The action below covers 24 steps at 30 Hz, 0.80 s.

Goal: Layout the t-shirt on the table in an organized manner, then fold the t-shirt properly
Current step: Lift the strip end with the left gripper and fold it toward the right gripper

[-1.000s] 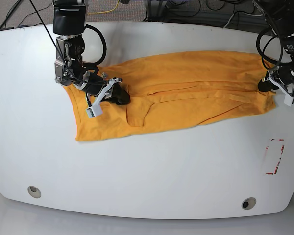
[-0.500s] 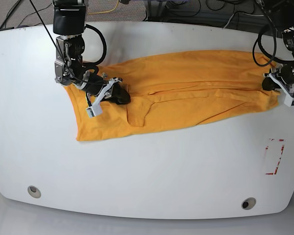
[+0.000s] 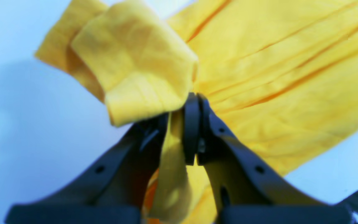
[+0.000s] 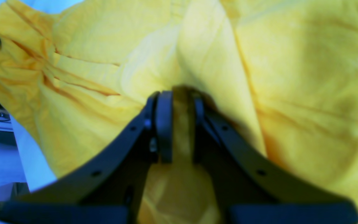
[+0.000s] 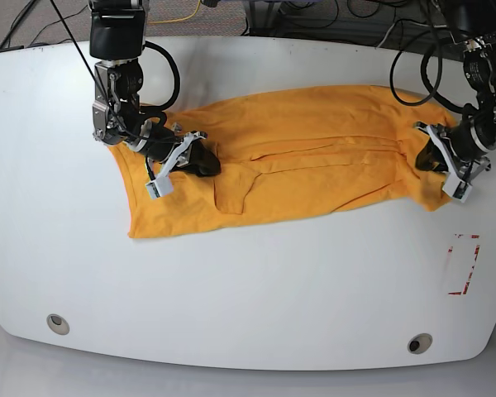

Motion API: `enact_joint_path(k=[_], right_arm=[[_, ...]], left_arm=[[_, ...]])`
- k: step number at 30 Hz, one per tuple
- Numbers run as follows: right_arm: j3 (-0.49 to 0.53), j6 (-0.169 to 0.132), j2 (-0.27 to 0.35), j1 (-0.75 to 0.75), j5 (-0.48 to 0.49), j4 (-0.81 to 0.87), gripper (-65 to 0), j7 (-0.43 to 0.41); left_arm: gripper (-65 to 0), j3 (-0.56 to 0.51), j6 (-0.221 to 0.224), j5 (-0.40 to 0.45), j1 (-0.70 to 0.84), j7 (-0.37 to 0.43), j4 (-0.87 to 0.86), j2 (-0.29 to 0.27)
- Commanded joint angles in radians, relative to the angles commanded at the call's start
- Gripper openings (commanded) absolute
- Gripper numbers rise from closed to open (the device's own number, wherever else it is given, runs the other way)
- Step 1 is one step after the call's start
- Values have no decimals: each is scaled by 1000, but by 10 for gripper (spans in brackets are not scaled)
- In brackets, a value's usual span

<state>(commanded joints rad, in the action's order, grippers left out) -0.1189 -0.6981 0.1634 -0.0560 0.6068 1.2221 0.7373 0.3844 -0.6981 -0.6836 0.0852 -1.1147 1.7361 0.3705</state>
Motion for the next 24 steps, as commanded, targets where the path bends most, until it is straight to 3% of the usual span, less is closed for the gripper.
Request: enact_joint_path(k=[6, 8, 17, 24], right_arm=[[0, 0, 0, 3, 0, 0, -561, 0], [0, 0, 0, 3, 0, 0, -561, 0], [-3, 0, 0, 3, 0, 0, -561, 0], [-3, 0, 0, 3, 0, 0, -561, 0]], left_arm=[[-613, -66, 0, 6, -28, -5, 29, -74], [-611, -87, 0, 8, -51, -40, 29, -94], [-610, -109, 0, 8, -95, -80, 28, -196], [-610, -180, 0, 6, -106, -80, 28, -207]])
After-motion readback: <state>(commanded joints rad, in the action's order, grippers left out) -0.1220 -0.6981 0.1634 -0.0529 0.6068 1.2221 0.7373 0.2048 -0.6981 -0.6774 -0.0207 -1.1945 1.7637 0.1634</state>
